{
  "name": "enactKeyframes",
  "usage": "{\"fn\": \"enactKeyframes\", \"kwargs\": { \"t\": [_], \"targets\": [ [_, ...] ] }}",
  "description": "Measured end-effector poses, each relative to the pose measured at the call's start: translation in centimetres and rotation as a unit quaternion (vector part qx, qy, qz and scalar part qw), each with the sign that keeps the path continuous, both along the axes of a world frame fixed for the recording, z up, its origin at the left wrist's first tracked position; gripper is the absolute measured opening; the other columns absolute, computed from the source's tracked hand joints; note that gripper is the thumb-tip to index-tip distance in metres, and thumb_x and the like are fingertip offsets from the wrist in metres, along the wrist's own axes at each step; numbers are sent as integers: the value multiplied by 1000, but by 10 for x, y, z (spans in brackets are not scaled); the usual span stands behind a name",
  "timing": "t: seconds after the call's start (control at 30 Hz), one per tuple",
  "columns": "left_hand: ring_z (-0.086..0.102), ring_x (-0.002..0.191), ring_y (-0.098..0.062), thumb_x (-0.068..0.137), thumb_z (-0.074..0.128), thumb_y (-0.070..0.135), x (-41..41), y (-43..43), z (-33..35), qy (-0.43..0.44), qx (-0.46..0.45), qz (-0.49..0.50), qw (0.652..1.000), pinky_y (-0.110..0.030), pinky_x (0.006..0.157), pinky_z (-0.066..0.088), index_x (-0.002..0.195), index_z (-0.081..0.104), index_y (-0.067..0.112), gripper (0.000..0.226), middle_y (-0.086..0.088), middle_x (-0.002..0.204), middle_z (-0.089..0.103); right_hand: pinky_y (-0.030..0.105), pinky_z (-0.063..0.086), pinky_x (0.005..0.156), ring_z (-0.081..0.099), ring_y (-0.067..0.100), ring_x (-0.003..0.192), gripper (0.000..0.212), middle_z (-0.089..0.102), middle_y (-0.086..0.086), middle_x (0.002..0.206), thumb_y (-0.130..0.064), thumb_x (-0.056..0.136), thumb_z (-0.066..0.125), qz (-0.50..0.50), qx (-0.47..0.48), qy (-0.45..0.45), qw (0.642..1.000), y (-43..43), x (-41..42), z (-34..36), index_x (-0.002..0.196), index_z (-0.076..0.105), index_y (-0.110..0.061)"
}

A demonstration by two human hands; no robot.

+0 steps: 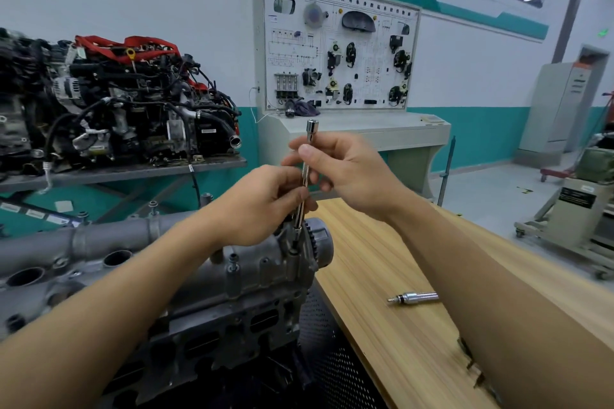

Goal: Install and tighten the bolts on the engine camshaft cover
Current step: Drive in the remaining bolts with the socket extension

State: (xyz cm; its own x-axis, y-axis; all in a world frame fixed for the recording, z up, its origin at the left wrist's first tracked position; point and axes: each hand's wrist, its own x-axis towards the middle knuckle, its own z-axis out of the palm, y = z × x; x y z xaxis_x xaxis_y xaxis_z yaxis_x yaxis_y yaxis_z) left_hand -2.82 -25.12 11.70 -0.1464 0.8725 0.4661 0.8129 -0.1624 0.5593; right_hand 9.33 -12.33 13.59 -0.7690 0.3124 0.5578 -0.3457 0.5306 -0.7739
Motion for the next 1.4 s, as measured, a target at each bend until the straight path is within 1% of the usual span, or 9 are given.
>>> {"fn": "enactKeyframes", "kwargs": {
  "t": [0.13,0.27,0.47,0.67,0.83,0.97,1.13,1.27,1.4],
  "targets": [
    [55,57,-18,88,75,28,5,5,-10,33,61,44,997,-37,59,49,82,71,12,17,-11,67,65,22,48,52,57,11,61,11,76,0,82,-9,98,60,-14,19,7,1000,-2,4,1,92,69,-11],
    [49,47,-3,76,85,34,8,9,-21,-53,158,92,982,-21,48,42,67,74,19,21,4,55,67,23,45,45,54,12,46,31,64,6,57,-17,79,83,-140,8,96,985,-10,-5,-7,64,57,-16],
    [70,72,-29,94,69,19,6,6,-18,-10,78,52,996,-46,70,56,88,76,9,13,-4,77,76,26,55,56,61,8,55,14,74,6,87,-29,96,64,-90,-44,39,994,-14,-1,-9,107,60,-21],
    [71,104,-18,105,50,20,-3,3,-15,-32,-18,9,999,-48,97,52,108,70,8,24,-2,104,77,22,50,55,55,7,60,18,76,-3,88,-7,102,49,1,-11,33,999,0,2,-15,102,64,-17],
    [67,85,-33,80,73,49,-3,8,-26,-86,45,-29,995,-67,88,49,103,66,4,51,-35,98,67,20,47,48,53,8,51,16,74,1,74,-6,95,61,-26,-74,162,984,-8,-17,-34,88,72,-15],
    [74,83,-30,74,82,36,-7,12,-26,-130,104,-9,986,-56,84,57,94,74,0,42,-21,89,76,16,48,50,59,2,48,8,72,-2,66,-4,92,67,-75,-51,200,976,-12,-28,-29,85,72,-6],
    [63,62,2,89,71,9,-7,17,-32,-134,116,-19,984,-12,62,49,81,75,0,13,-3,71,74,14,49,52,63,0,51,8,72,-10,65,-7,89,70,-135,7,240,961,-17,-27,-38,85,72,-13],
    [66,70,-10,91,70,14,-9,13,-21,-118,87,-17,989,-27,71,56,90,72,-11,25,-24,85,75,16,50,53,64,-1,53,15,73,-7,67,-9,90,70,-148,28,186,971,-19,-25,-25,81,71,-20],
    [61,66,-5,91,72,15,-13,-1,16,-77,84,0,994,-30,62,53,81,76,3,16,-16,71,74,18,50,51,62,3,50,14,74,-1,72,-11,94,65,-54,60,183,980,-18,-22,10,82,72,-16]
  ]
}}
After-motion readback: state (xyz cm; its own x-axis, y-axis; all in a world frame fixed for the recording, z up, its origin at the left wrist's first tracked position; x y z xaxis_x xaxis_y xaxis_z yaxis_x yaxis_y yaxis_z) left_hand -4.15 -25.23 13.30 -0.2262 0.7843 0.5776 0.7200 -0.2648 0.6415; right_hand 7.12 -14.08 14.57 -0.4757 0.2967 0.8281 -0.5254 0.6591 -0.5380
